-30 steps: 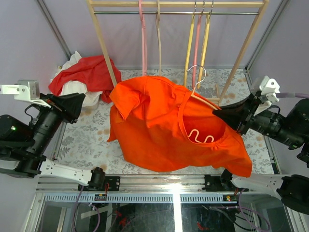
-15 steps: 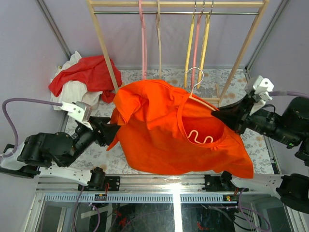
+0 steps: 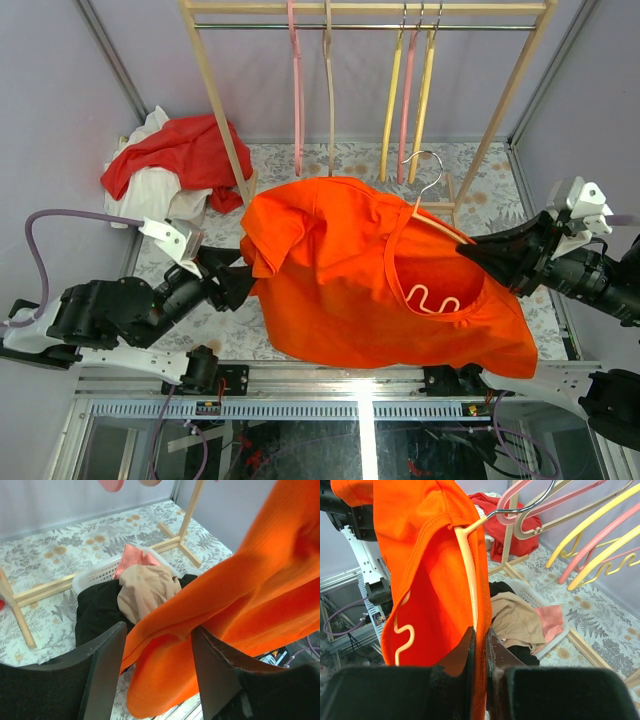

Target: Place the t-shirt on the hanger

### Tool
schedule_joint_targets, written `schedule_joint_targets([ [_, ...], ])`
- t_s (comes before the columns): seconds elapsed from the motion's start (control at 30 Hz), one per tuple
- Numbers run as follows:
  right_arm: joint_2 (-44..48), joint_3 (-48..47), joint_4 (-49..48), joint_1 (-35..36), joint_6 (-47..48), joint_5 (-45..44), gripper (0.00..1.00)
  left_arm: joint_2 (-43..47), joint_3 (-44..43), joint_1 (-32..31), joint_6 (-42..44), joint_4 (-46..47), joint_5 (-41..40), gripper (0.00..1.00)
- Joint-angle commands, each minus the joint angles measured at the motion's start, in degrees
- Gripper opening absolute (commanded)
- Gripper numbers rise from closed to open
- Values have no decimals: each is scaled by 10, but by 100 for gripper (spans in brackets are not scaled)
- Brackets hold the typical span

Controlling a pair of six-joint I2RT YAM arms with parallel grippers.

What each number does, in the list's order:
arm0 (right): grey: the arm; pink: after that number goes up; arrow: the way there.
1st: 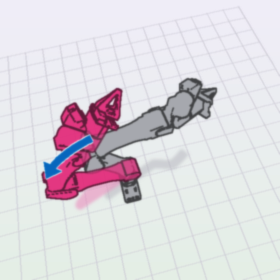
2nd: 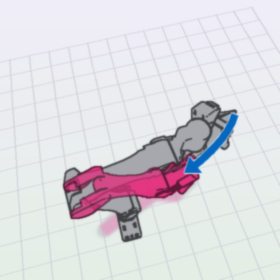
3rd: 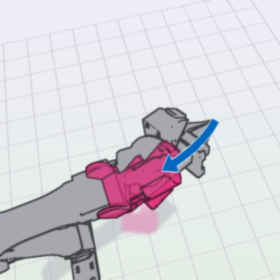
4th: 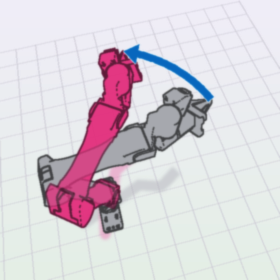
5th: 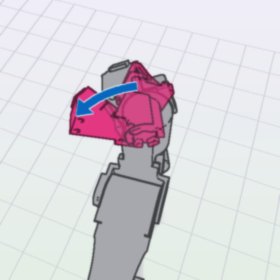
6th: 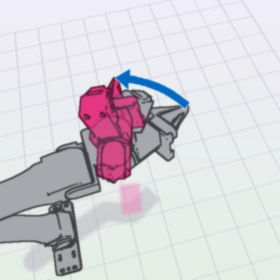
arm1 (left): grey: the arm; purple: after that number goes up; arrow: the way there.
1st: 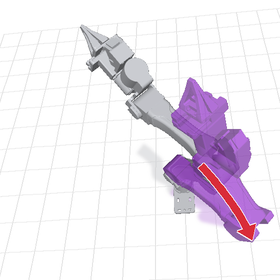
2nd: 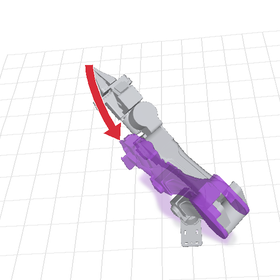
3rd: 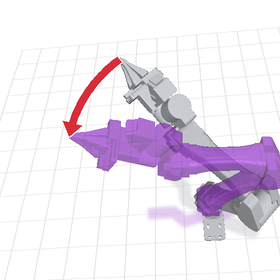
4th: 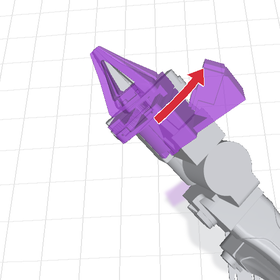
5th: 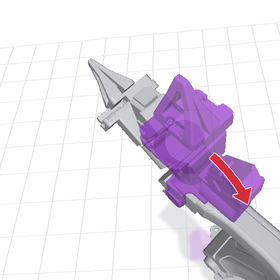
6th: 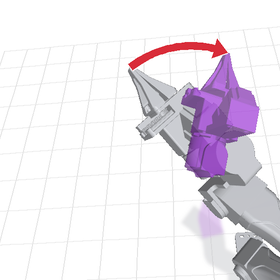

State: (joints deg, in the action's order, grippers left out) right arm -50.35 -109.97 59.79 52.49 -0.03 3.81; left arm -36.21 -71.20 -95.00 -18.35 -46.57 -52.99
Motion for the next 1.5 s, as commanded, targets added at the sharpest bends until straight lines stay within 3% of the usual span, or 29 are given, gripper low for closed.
schedule_joint_targets([
  [0.0,4,5,-58,-1,-16,8,0,-17,-2,-74,68,110,8,49],
  [0.07,8,14,-59,-1,-17,7,0,-25,-6,-74,92,134,-3,35],
  [0.13,13,22,-59,-1,-18,-1,0,-30,-13,-75,110,153,-19,14],
  [0.23,22,33,-56,-2,-19,-17,0,-24,-29,-74,108,155,-59,0],
  [0.67,48,84,-53,-2,-17,-81,0,35,-31,-74,72,132,-152,0],
  [0.97,70,64,-74,-1,-20,-83,0,16,-49,-74,-129,-67,-223,0],
  [1.1,83,67,-107,-1,-26,-101,0,9,-37,-74,-178,-94,-195,0],
  [1.3,79,84,-169,-1,-32,-128,0,-19,-1,-75,-133,3,-101,0],
  [1.47,74,98,-217,-1,-27,-174,0,-64,23,-74,-177,17,-28,0],
])
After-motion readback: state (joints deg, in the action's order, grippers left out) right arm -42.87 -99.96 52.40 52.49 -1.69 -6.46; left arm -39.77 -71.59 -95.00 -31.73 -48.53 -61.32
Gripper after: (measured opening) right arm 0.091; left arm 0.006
